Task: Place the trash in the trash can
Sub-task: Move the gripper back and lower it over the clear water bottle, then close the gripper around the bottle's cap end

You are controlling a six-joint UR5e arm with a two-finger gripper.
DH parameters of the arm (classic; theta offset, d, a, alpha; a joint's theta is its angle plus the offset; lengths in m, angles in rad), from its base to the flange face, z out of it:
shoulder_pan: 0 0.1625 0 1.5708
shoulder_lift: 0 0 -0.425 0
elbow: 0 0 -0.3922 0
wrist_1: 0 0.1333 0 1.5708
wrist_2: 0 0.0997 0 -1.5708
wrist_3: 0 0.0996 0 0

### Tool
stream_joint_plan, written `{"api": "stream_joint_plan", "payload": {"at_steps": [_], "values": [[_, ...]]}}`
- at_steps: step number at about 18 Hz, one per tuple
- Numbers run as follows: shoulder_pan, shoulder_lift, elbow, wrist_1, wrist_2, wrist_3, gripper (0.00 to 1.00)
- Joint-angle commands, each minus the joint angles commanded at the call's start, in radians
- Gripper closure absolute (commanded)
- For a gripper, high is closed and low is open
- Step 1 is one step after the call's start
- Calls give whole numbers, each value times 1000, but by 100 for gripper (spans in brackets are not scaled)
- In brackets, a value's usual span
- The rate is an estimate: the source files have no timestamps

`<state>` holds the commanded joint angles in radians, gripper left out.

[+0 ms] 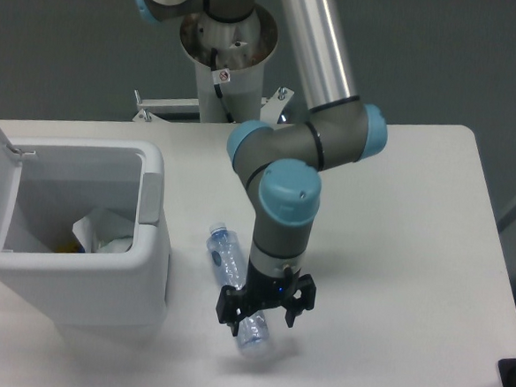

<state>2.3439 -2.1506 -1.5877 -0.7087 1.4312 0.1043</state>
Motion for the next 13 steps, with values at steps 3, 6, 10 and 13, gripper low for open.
{"api": "stream_joint_plan", "payload": {"at_steps": [3,6,10,13], "values": [[-11,-14,2,2,3,-2,0],[-17,-38,0,0,17,-2,0],[-25,-49,0,0,25,-2,0],[-26,-66,-8,0,46,-2,0]]}}
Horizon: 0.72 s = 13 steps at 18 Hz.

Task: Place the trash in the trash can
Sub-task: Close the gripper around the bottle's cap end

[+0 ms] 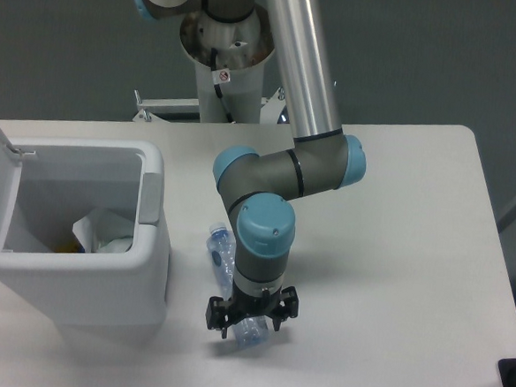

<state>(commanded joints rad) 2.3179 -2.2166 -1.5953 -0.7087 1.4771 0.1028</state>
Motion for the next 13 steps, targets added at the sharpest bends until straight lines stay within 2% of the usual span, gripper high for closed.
{"api": "stream_joint_plan", "payload": {"at_steps": [2,7,13], "values": [[0,-3,2,0,2,0,1],[0,0,-9,-3,3,0,27],[2,9,-25,-2,11,11,33]]}}
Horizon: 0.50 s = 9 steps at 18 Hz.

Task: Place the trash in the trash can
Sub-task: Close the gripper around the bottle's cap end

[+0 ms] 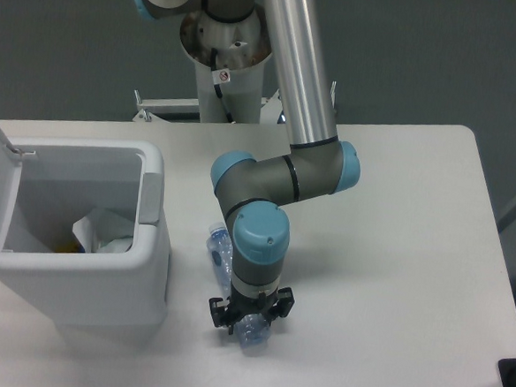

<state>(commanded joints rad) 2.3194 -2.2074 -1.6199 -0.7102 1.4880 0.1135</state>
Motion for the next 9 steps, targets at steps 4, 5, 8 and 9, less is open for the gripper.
{"api": "stream_joint_plan", "payload": {"at_steps": [4,5,8,9], "values": [[0,3,0,2,0,5,34],[0,5,0,0,0,5,34],[0,9,-2,2,0,6,37],[0,9,-2,2,0,6,37]]}}
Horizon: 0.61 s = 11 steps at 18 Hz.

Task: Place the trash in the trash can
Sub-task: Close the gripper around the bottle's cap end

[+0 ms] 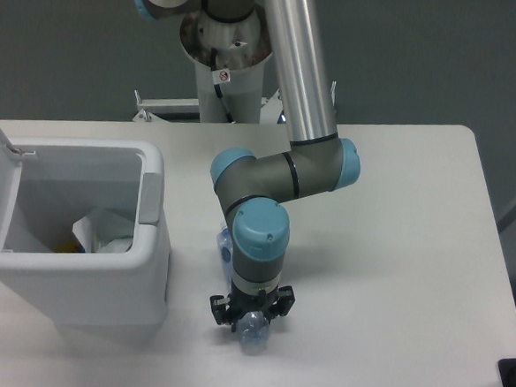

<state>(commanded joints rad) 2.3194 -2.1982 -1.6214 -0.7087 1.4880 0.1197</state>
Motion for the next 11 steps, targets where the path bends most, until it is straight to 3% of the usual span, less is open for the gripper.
{"api": "stream_joint_plan", "payload": {"at_steps": [11], "values": [[9,49,-9,0,-6,15,38]]}}
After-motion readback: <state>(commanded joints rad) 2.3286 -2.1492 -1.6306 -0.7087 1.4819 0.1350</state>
